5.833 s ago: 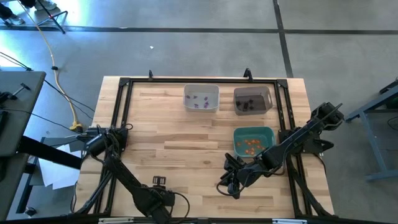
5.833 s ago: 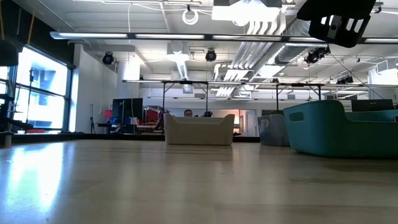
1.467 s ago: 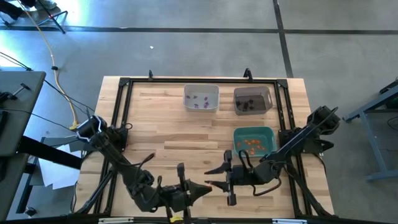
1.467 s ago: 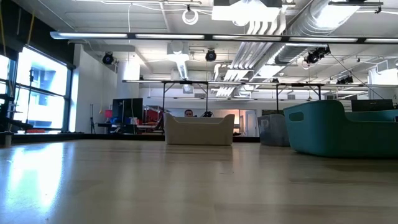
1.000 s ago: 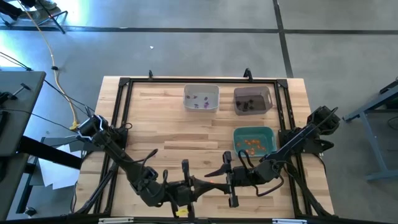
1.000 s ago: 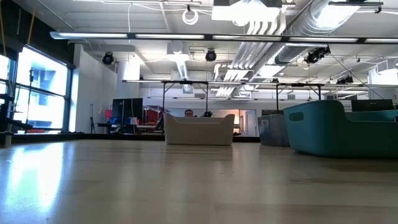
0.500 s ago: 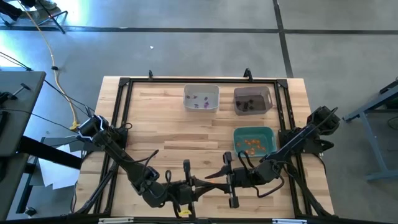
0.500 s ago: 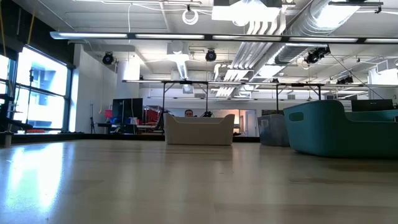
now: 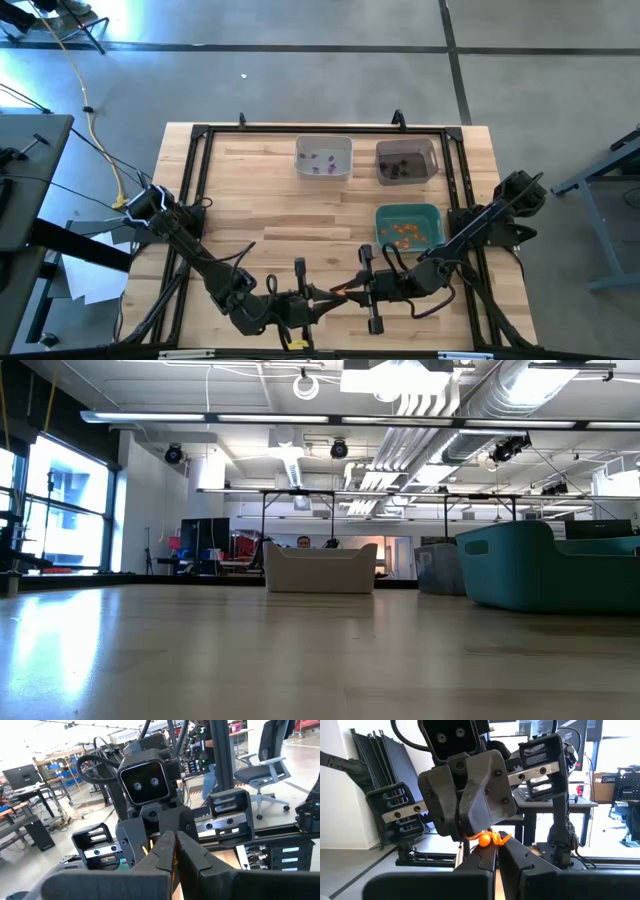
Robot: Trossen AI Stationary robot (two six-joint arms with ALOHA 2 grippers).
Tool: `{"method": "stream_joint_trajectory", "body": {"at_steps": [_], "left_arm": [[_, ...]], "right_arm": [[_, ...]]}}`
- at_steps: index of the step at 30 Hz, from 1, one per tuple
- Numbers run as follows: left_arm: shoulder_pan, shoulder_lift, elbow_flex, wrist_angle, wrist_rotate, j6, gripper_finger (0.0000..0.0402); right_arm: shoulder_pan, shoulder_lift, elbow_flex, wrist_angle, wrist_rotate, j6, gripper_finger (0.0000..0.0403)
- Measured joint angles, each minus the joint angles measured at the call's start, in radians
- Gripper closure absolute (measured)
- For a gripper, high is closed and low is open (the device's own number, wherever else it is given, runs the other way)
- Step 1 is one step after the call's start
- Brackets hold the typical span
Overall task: Sort Halloween decoration
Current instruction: Put the orange spider toy into the green bin
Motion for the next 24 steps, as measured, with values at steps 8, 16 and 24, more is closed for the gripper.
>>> {"method": "stream_joint_trajectory", "body": {"at_steps": [8,16,24], "left_arm": [[-0.002,0.001,0.0,-0.004,-0.052,0.03,0.0355],[-0.003,0.001,0.0,-0.008,-0.055,0.056,0.0286],[-0.024,0.002,-0.001,-0.002,-0.075,0.199,0.0244]], "right_arm": [[-0.001,0.0,0.0,-0.004,0.013,0.011,0.0402],[-0.001,0.0,0.0,-0.005,0.048,0.024,0.0403],[0.0,-0.005,0.002,-0.031,0.102,0.053,0.0403]]}}
